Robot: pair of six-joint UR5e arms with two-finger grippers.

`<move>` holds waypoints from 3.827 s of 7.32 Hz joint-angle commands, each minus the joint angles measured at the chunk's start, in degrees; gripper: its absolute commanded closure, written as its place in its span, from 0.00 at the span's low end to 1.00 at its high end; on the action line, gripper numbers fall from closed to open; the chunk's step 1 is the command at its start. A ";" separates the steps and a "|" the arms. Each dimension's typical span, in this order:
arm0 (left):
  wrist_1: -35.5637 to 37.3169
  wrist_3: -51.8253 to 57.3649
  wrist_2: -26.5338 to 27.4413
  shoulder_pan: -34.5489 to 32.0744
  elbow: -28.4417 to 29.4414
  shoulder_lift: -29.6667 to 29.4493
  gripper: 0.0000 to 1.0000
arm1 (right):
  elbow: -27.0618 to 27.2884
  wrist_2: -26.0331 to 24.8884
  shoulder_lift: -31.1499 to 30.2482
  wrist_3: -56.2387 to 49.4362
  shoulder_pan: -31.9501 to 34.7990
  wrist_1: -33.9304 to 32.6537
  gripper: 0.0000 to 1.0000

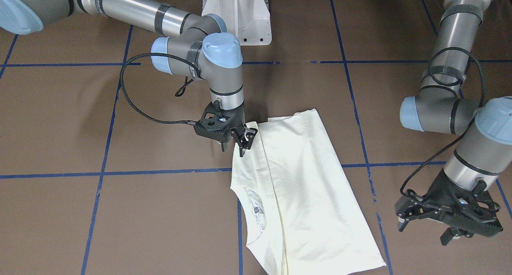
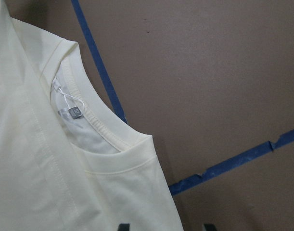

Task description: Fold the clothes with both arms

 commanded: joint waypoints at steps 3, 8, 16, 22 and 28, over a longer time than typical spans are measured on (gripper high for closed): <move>-0.01 -0.07 -0.01 0.13 -0.27 0.03 0.00 | -3.24 -5.78 0.40 0.10 -3.54 0.20 0.42; -0.01 -0.07 -0.01 0.21 -0.27 0.03 0.00 | -3.24 -7.44 0.40 0.10 -4.60 0.37 0.42; -0.10 0.02 0.26 0.39 -0.36 1.17 0.00 | -2.89 -9.04 -0.13 0.10 -5.66 1.34 1.00; -0.10 -1.30 0.26 0.83 -1.32 1.08 0.00 | 34.24 -13.91 -26.28 1.49 -13.52 -10.59 1.00; -0.10 -1.39 0.26 0.83 -1.33 1.00 0.00 | 40.88 -16.68 -29.93 -19.24 -19.54 -10.62 0.00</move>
